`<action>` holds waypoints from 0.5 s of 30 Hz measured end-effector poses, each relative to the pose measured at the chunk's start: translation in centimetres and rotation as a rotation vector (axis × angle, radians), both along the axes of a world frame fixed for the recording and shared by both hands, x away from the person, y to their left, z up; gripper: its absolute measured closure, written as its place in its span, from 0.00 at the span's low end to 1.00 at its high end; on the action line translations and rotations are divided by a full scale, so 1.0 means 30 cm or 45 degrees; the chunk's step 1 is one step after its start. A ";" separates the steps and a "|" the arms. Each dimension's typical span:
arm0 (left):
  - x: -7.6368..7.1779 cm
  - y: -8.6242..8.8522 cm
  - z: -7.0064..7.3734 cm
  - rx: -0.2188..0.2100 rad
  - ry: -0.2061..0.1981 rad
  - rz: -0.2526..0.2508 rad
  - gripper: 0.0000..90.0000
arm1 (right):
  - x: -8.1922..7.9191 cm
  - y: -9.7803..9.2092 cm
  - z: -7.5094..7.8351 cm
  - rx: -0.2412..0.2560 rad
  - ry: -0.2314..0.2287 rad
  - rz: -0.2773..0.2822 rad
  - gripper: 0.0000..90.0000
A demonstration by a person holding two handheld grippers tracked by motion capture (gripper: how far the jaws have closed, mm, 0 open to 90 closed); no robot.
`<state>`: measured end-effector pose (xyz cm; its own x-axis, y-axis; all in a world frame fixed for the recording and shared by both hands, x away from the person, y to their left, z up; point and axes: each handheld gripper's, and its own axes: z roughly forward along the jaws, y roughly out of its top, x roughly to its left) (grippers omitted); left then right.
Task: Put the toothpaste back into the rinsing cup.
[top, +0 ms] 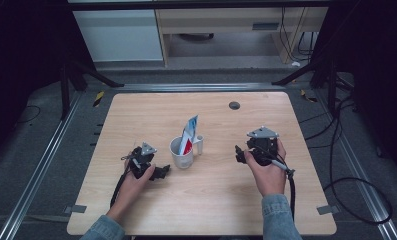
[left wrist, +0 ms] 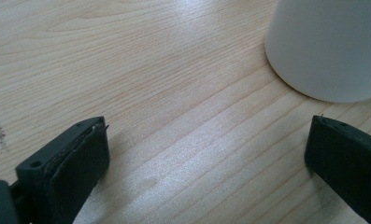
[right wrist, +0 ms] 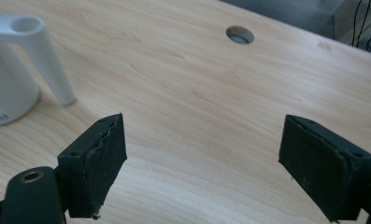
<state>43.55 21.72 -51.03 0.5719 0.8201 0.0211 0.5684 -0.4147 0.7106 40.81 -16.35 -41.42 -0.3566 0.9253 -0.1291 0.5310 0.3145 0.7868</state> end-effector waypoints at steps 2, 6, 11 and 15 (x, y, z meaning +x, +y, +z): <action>0.000 0.000 0.000 0.000 0.000 0.000 0.00 | 0.007 -0.016 -0.020 0.012 0.018 -0.004 0.16; 0.000 0.001 0.000 0.004 0.001 -0.002 0.00 | 0.024 -0.051 -0.064 0.036 0.057 -0.032 0.16; 0.000 0.001 0.000 0.004 0.001 -0.003 0.00 | 0.048 -0.090 -0.129 0.057 0.115 -0.073 0.16; 0.000 0.001 0.000 0.004 0.001 -0.003 0.00 | 0.069 -0.106 -0.170 0.072 0.159 -0.078 0.16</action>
<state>43.55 21.75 -51.01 0.5738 0.8186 0.0234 0.5680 -0.4184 0.7088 42.88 -19.52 -46.51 -0.3094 0.9503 -0.0346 0.6426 0.2357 0.7291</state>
